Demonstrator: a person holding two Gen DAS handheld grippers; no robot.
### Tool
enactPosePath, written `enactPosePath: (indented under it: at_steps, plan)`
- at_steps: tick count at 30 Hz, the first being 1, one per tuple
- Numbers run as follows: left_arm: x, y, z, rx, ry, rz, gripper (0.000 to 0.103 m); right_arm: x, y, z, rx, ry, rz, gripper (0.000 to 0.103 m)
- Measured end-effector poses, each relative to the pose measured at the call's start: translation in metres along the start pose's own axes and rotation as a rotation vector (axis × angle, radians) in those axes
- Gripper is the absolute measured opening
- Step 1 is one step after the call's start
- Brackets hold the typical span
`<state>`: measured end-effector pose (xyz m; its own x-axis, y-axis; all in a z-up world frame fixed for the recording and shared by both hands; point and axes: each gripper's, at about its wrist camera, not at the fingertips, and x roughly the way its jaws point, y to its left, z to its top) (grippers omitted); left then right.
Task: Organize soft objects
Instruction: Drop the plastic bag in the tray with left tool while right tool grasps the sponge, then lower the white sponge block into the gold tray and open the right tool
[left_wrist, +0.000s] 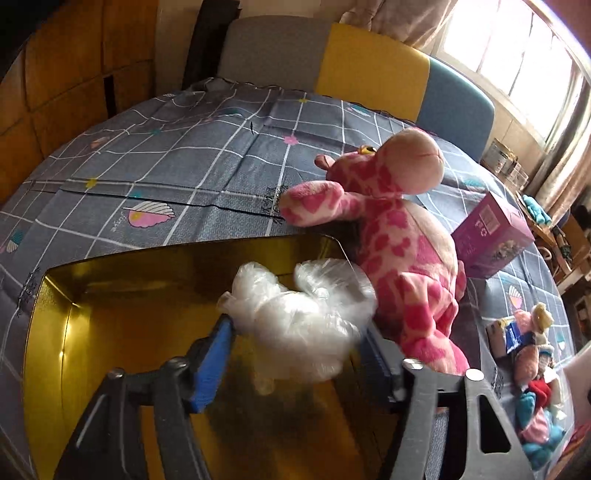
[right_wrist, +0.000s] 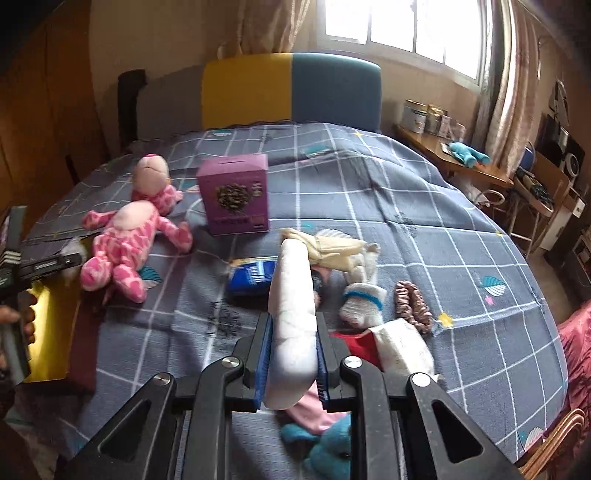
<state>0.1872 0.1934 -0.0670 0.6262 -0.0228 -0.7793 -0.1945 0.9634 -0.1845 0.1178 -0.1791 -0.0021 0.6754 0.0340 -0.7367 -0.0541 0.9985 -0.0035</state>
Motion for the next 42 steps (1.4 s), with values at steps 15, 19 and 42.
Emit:
enactPosePath:
  at_steps: [15,19,42]
  plan:
    - [-0.101,0.024,-0.069,-0.023,-0.123,0.152,0.103,0.002,0.125,-0.01,-0.11,0.041,0.411,0.02]
    - [-0.126,0.032,-0.088,-0.054,-0.15,0.194,0.103,0.008,0.169,-0.012,-0.16,0.066,0.495,0.02]
    - [-0.164,0.043,-0.108,-0.068,-0.214,0.302,0.103,0.078,0.28,0.002,-0.228,0.132,0.485,0.046]
